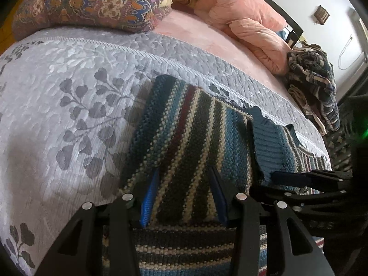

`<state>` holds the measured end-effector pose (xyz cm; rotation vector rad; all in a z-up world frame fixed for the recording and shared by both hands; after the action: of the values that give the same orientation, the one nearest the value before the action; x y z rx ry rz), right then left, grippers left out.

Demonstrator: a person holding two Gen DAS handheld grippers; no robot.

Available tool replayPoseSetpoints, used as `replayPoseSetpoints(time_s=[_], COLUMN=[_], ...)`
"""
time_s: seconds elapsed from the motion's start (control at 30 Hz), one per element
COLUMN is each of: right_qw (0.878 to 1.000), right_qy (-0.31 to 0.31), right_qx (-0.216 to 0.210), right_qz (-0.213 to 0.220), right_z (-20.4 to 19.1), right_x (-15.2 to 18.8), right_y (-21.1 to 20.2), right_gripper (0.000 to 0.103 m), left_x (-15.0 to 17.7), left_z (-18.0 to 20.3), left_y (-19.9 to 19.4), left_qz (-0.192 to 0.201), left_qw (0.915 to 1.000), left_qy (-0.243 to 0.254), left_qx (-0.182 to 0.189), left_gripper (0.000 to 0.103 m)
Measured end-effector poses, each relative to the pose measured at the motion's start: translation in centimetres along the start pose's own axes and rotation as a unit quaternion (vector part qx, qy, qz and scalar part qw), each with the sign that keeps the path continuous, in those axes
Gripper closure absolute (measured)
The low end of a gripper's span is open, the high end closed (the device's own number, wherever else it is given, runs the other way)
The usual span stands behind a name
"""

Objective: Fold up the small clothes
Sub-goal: 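Smooth the folded side flat with the left gripper while the right gripper presses the cuff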

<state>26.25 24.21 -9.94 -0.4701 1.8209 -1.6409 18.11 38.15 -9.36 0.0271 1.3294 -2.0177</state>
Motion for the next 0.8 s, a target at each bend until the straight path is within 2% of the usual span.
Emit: replayPoseSetpoints(time_s=[0.07, 0.13, 0.17, 0.3, 0.43, 0.63, 0.8], right_qw=[1.000, 1.000, 1.000, 0.997, 0.992, 0.980, 0.974], right_qy=[-0.001, 0.004, 0.012, 0.050, 0.082, 0.144, 0.185], right_qx=[0.001, 0.010, 0.003, -0.052, -0.082, -0.103, -0.084], right_qz=[0.002, 0.001, 0.002, 0.024, 0.047, 0.086, 0.098], right_z=[0.0, 0.5, 1.0, 3.4, 5.8, 10.2, 13.7], right_x=[0.1, 0.2, 0.4, 1.4, 3.1, 6.2, 9.2], right_y=[0.1, -0.2, -0.4, -1.9, -4.0, -7.5, -9.0], right_gripper=[0.065, 0.085, 0.090, 0.092, 0.092, 0.092, 0.092], left_x=[0.0, 0.1, 0.1, 0.3, 0.4, 0.5, 0.7], left_z=[0.0, 0.1, 0.1, 0.2, 0.4, 0.6, 1.0], left_y=[0.1, 0.2, 0.2, 0.2, 0.3, 0.3, 0.3], left_qz=[0.000, 0.001, 0.001, 0.005, 0.008, 0.012, 0.016], left_qw=[1.0000, 1.0000, 1.0000, 0.9999, 0.9998, 0.9995, 0.9990], left_qy=[-0.001, 0.001, 0.003, 0.007, 0.012, 0.022, 0.032], left_qx=[-0.001, -0.003, -0.004, -0.007, -0.011, -0.019, -0.027], left_gripper=[0.058, 0.058, 0.058, 0.058, 0.057, 0.057, 0.055])
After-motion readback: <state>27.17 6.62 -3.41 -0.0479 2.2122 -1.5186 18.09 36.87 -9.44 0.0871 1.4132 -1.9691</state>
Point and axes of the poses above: each gripper's, at about its wrist camera, not at the fingertips, and y roughly the way its jaws point, z to its right, x to its underside, the point moved 1 cm from there along y, roughly the way its jaws point, and after that the axes turned 14 degrees about -y, right-handed, at the moved point
